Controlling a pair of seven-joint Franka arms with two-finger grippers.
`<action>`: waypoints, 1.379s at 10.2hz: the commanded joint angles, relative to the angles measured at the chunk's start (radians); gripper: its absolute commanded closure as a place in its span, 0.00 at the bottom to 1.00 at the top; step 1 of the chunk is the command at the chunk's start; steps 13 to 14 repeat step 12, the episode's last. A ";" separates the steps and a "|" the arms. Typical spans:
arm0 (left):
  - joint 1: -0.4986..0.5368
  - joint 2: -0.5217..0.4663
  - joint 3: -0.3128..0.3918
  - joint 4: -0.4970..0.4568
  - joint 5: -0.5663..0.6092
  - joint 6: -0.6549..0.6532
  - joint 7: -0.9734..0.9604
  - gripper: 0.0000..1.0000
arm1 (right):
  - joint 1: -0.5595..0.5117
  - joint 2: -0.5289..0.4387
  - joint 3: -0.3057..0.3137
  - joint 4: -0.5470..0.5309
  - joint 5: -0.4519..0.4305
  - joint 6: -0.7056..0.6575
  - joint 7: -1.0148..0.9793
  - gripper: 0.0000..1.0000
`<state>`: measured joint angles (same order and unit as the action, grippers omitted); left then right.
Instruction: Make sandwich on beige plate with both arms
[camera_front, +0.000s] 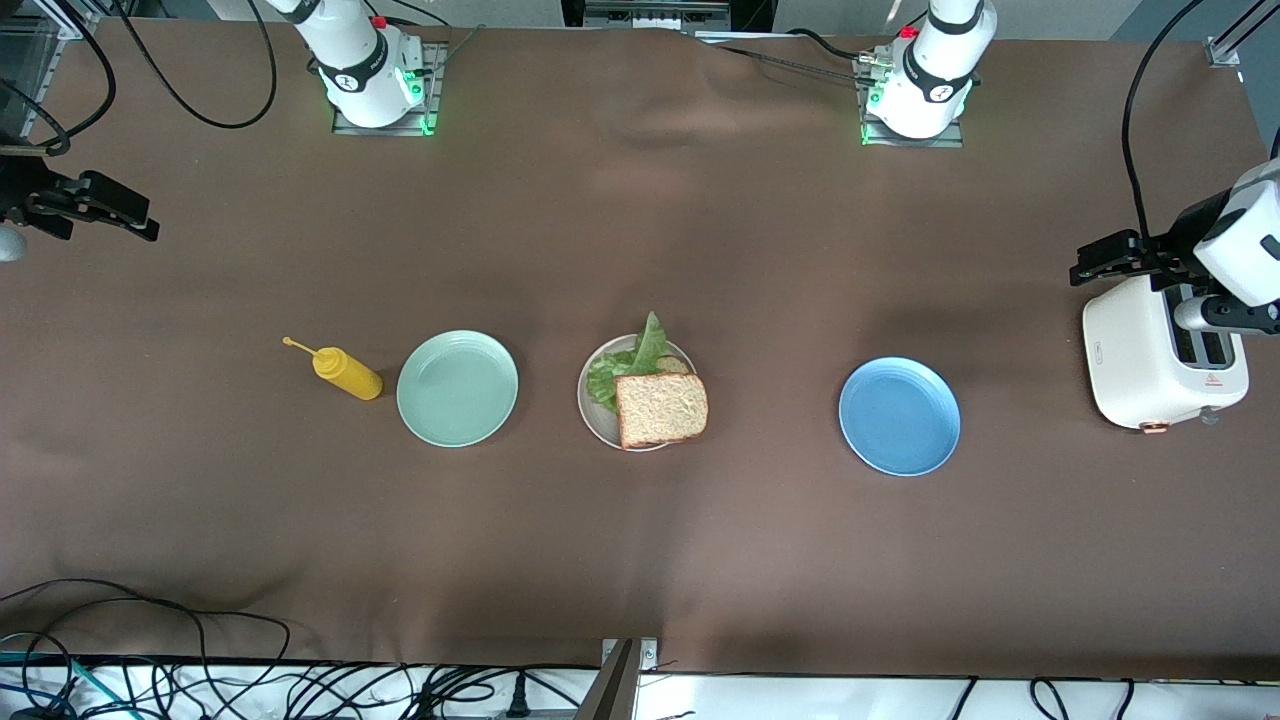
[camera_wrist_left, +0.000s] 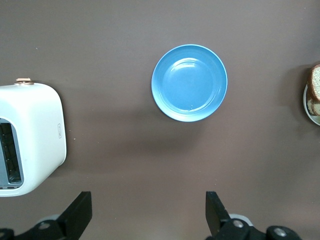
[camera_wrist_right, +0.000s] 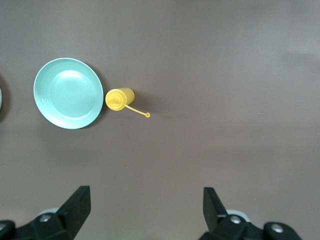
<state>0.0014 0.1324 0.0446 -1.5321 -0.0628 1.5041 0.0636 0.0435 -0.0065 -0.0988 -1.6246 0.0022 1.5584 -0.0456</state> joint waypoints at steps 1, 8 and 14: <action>-0.001 -0.025 -0.006 -0.016 0.031 -0.010 0.012 0.00 | -0.002 0.007 0.001 0.020 0.016 -0.006 0.001 0.00; 0.000 -0.017 -0.002 -0.017 0.032 -0.028 0.015 0.00 | -0.001 0.010 0.005 0.020 0.018 -0.003 0.001 0.00; -0.001 -0.005 -0.005 -0.020 0.032 -0.031 0.007 0.00 | 0.001 0.010 0.007 0.020 0.016 -0.003 0.001 0.00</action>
